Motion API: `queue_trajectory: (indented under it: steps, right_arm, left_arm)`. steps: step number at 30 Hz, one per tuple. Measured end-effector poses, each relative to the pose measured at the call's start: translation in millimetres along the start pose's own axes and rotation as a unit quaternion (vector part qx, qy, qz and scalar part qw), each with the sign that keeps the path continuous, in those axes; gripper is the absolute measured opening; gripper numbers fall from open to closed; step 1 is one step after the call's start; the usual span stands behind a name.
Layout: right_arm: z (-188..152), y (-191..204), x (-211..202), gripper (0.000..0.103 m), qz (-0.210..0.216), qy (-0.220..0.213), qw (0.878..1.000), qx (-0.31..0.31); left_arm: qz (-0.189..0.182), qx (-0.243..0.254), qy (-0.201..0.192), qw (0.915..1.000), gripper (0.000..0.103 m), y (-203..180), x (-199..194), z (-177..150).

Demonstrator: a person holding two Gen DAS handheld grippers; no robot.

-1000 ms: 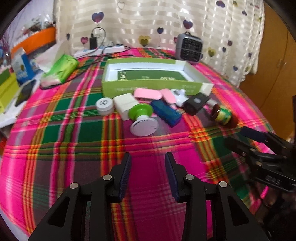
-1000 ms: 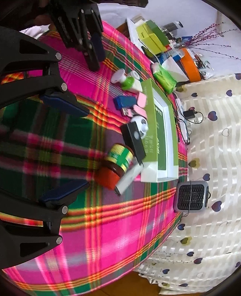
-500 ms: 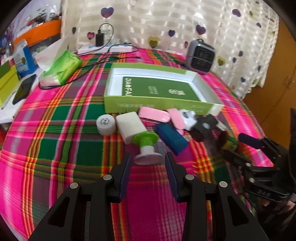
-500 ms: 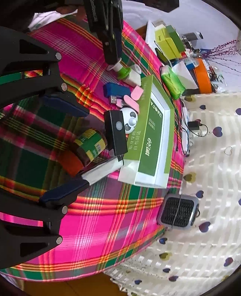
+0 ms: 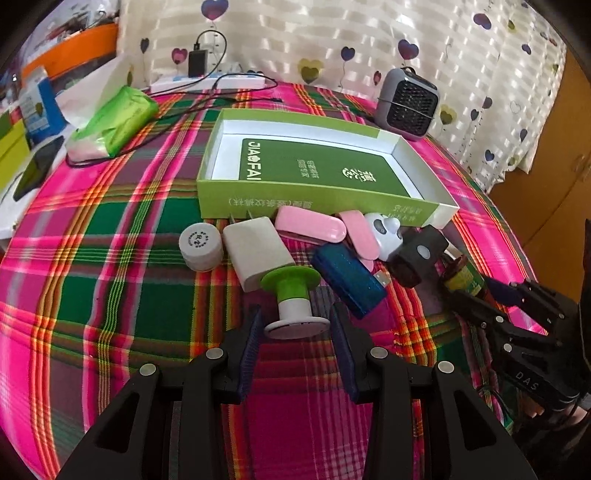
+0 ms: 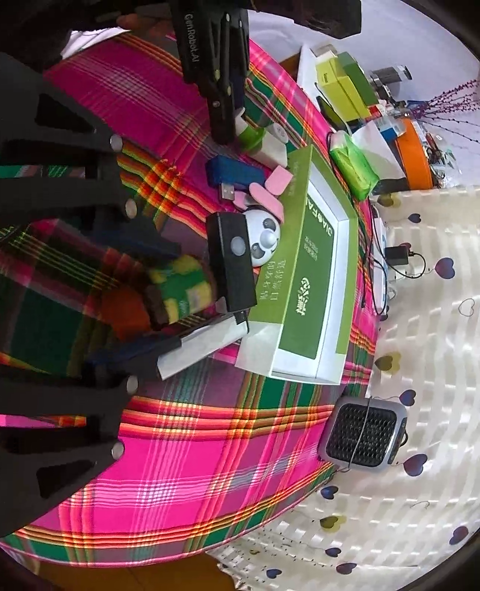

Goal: Organize rigid objects
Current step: 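Grasp the brown red-lidded jar with the right gripper while the left gripper grasps the white container on green stand, then carry the jar with the right gripper while the left gripper carries the white container into the green box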

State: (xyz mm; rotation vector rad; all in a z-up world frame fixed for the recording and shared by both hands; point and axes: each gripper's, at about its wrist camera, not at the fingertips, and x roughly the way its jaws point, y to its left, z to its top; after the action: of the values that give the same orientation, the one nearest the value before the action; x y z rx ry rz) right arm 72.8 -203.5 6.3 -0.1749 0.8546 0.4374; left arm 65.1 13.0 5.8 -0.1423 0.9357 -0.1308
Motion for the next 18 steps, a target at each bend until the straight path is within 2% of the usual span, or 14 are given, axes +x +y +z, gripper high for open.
queue_trajectory:
  steps: [9, 18]
  right_arm:
    - [-3.8, -1.5, -3.2, 0.034, 0.002, 0.0, 1.0, 0.01]
    - [3.2, 0.6, -17.6, 0.034, 0.009, -0.019, 1.0, 0.014]
  left_arm:
    - [-0.007, -0.003, -0.007, 0.9999, 0.033, 2.2, -2.4, -1.7]
    - [-0.011, -0.004, -0.029, 0.9995, 0.032, 8.2, -24.6, 1.6]
